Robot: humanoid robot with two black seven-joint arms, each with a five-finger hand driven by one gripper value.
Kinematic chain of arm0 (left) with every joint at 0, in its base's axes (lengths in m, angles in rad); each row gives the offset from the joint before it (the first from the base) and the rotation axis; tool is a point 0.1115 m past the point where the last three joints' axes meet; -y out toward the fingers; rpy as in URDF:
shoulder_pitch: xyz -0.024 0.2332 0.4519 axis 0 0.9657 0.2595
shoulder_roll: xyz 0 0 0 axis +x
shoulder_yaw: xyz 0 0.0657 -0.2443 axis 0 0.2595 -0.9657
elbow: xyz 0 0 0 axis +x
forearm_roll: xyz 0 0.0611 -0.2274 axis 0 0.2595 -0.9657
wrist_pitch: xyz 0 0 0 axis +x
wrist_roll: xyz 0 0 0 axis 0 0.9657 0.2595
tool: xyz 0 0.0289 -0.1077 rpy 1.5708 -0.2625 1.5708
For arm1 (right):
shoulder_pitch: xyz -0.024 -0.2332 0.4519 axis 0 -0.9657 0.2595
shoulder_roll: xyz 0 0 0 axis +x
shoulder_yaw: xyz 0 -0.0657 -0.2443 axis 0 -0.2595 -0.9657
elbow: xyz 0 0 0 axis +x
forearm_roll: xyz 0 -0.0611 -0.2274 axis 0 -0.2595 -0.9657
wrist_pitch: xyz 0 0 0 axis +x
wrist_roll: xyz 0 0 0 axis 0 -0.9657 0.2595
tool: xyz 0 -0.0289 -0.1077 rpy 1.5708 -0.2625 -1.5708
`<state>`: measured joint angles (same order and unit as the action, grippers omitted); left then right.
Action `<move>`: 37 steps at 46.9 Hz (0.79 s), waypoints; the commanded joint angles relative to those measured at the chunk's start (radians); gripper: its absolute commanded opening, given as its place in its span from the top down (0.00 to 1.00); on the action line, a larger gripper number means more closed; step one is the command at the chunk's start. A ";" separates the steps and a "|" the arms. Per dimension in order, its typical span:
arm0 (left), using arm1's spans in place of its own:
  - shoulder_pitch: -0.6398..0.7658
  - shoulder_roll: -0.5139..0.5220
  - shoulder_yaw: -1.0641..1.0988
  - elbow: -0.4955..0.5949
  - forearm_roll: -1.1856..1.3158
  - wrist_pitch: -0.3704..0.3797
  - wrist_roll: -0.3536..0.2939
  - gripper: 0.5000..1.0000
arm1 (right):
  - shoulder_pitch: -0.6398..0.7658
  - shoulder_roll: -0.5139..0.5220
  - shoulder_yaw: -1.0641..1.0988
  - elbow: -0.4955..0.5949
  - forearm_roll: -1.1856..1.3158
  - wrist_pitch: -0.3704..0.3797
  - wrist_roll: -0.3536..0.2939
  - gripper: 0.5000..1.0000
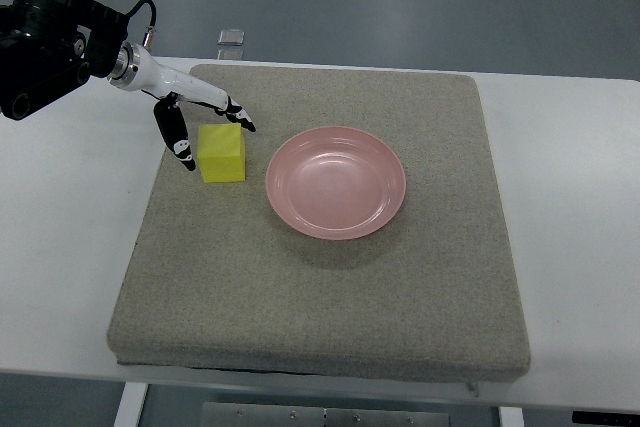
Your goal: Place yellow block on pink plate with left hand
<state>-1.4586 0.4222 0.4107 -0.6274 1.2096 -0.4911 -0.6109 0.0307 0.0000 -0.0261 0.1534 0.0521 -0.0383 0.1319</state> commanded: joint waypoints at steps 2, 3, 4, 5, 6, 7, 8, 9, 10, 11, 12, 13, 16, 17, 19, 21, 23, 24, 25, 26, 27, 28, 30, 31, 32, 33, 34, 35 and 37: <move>0.003 -0.003 -0.003 0.032 -0.007 0.000 0.000 0.25 | 0.000 0.000 0.000 0.000 0.000 -0.002 0.000 0.15; 0.003 -0.005 -0.003 0.038 -0.008 0.000 0.000 0.29 | 0.000 0.000 0.000 0.000 0.000 0.000 0.000 0.15; 0.003 -0.005 -0.003 0.043 -0.010 0.000 0.000 0.30 | 0.000 0.000 0.000 0.000 0.000 0.000 0.000 0.15; 0.003 -0.005 -0.004 0.047 -0.013 0.002 0.000 0.31 | 0.000 0.000 0.000 0.000 0.000 0.000 0.000 0.15; 0.003 -0.005 -0.004 0.051 -0.018 0.002 0.000 0.31 | 0.000 0.000 0.000 0.000 0.000 0.000 0.000 0.15; 0.003 -0.005 -0.006 0.054 -0.024 0.002 0.000 0.31 | 0.000 0.000 0.000 0.000 0.000 0.000 0.000 0.15; 0.006 -0.005 -0.006 0.055 -0.033 0.002 0.000 0.31 | 0.000 0.000 0.000 0.000 0.000 0.000 0.000 0.15; 0.009 -0.005 -0.007 0.057 -0.044 0.002 0.000 0.31 | 0.000 0.000 0.000 0.000 0.000 0.000 0.000 0.15; 0.012 -0.007 -0.009 0.057 -0.056 0.000 0.000 0.30 | 0.000 0.000 0.000 0.000 0.000 0.000 0.000 0.15; 0.012 -0.007 -0.010 0.057 -0.071 -0.003 0.009 0.29 | 0.000 0.000 0.000 0.000 0.000 0.000 0.000 0.15; 0.011 -0.007 -0.012 0.055 -0.088 -0.006 0.022 0.29 | 0.000 0.000 0.000 0.000 0.000 0.000 0.000 0.15; 0.009 -0.007 -0.012 0.052 -0.103 -0.009 0.032 0.28 | 0.000 0.000 0.000 0.000 0.000 0.000 0.000 0.15; 0.009 -0.008 -0.012 0.044 -0.143 -0.014 0.083 0.28 | 0.000 0.000 0.000 0.000 0.000 0.000 0.000 0.15; 0.008 -0.008 -0.012 0.043 -0.157 -0.017 0.103 0.28 | 0.000 0.000 0.000 0.000 0.000 0.000 0.000 0.15; 0.006 -0.007 -0.012 0.043 -0.179 -0.030 0.137 0.28 | 0.000 0.000 0.000 0.000 0.000 0.000 0.000 0.15; 0.001 -0.005 -0.012 0.041 -0.200 -0.043 0.169 0.29 | 0.000 0.000 0.000 0.000 0.000 0.000 0.000 0.15; -0.003 -0.002 -0.012 0.041 -0.215 -0.052 0.192 0.29 | 0.000 0.000 0.000 0.000 0.000 0.000 0.000 0.15; -0.005 0.001 -0.012 0.041 -0.219 -0.058 0.195 0.29 | 0.000 0.000 0.000 0.000 0.000 0.000 0.000 0.15; -0.006 0.003 -0.013 0.043 -0.219 -0.066 0.195 0.29 | 0.000 0.000 0.000 0.000 0.000 0.000 0.000 0.15; -0.009 0.004 -0.013 0.044 -0.219 -0.073 0.197 0.28 | 0.000 0.000 0.000 0.000 0.000 0.000 0.000 0.15; -0.012 0.006 -0.013 0.046 -0.219 -0.083 0.200 0.28 | 0.000 0.000 0.000 0.000 0.000 0.000 0.000 0.15; -0.019 0.009 -0.015 0.044 -0.219 -0.093 0.201 0.28 | 0.000 0.000 0.000 0.000 0.000 0.000 0.000 0.15; -0.038 0.021 -0.016 0.043 -0.220 -0.119 0.201 0.28 | 0.000 0.000 0.000 0.000 0.000 0.000 0.000 0.15; -0.051 0.030 -0.016 0.041 -0.222 -0.120 0.201 0.29 | 0.000 0.000 0.000 0.000 0.000 0.000 0.000 0.15; -0.063 0.039 -0.016 0.040 -0.223 -0.120 0.201 0.29 | 0.000 0.000 0.000 0.000 0.000 0.000 0.000 0.15; -0.077 0.046 -0.020 0.041 -0.225 -0.120 0.201 0.29 | 0.000 0.000 0.000 0.000 0.000 0.000 0.000 0.15; -0.089 0.052 -0.020 0.041 -0.226 -0.120 0.200 0.29 | 0.000 0.000 0.000 0.000 0.000 -0.002 0.000 0.15; -0.104 0.053 -0.020 0.040 -0.226 -0.120 0.200 0.29 | 0.000 0.000 0.000 0.000 0.000 0.000 0.000 0.15; -0.129 0.059 -0.020 0.037 -0.226 -0.120 0.200 0.29 | 0.000 0.000 0.000 0.000 0.000 0.000 0.000 0.15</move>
<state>-1.5528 0.4730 0.3912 -0.5862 0.9841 -0.6110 -0.4097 0.0306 0.0000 -0.0261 0.1534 0.0522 -0.0385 0.1319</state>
